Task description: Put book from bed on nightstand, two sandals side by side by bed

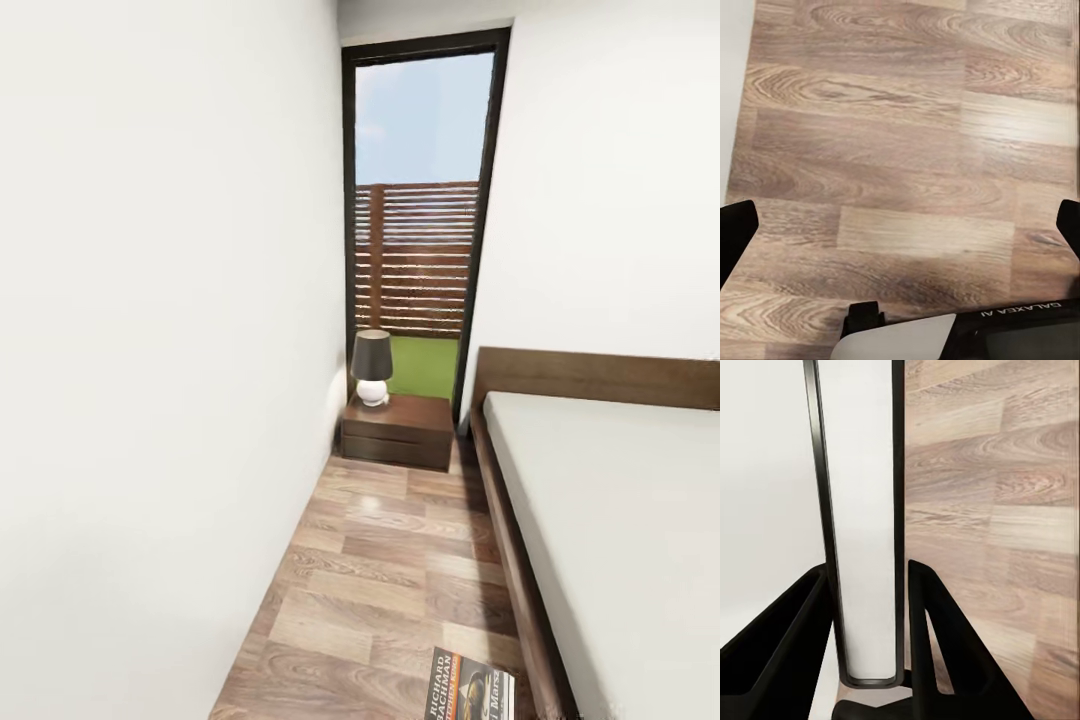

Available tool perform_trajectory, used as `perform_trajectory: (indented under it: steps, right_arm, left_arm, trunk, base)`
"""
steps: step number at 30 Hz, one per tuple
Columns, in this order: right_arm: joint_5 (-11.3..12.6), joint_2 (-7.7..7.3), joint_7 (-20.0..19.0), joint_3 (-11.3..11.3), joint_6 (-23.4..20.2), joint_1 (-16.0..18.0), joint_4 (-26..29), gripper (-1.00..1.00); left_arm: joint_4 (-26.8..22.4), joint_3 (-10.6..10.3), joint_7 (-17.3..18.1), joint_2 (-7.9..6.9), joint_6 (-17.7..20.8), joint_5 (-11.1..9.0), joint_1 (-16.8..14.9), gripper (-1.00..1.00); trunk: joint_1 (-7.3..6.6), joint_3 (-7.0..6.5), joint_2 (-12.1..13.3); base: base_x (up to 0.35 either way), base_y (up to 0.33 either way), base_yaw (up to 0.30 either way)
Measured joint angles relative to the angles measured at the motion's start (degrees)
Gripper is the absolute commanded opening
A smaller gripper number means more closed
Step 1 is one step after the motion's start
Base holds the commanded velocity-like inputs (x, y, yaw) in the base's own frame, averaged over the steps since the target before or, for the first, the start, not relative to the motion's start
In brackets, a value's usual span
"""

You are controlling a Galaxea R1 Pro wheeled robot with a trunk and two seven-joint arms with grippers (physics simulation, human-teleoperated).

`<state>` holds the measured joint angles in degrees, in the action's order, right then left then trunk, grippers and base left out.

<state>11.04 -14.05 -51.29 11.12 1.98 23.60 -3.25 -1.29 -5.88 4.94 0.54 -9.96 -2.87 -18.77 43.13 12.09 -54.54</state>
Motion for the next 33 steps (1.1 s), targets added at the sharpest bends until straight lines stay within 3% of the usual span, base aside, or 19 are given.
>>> perform_trajectory:
  steps: [14, 33]
  right_arm:
    - [0.0, 0.00, 0.0, 0.1, 0.0, 0.0, 0.0, -1.00]
    - [0.0, 0.01, 0.0, 0.1, 0.0, 0.0, 0.0, -1.00]
  left_arm:
    - [0.0, 0.0, 0.0, 0.00, 0.0, 0.0, 0.0, 1.00]
    - [0.0, 0.0, 0.0, -0.01, 0.0, 0.0, 0.0, 1.00]
  trunk:
    - [0.00, 0.00, 0.0]
    - [0.00, 0.70, 0.0]
  base:
    - [0.000, 0.000, -0.250]
    - [0.000, 0.000, -0.019]
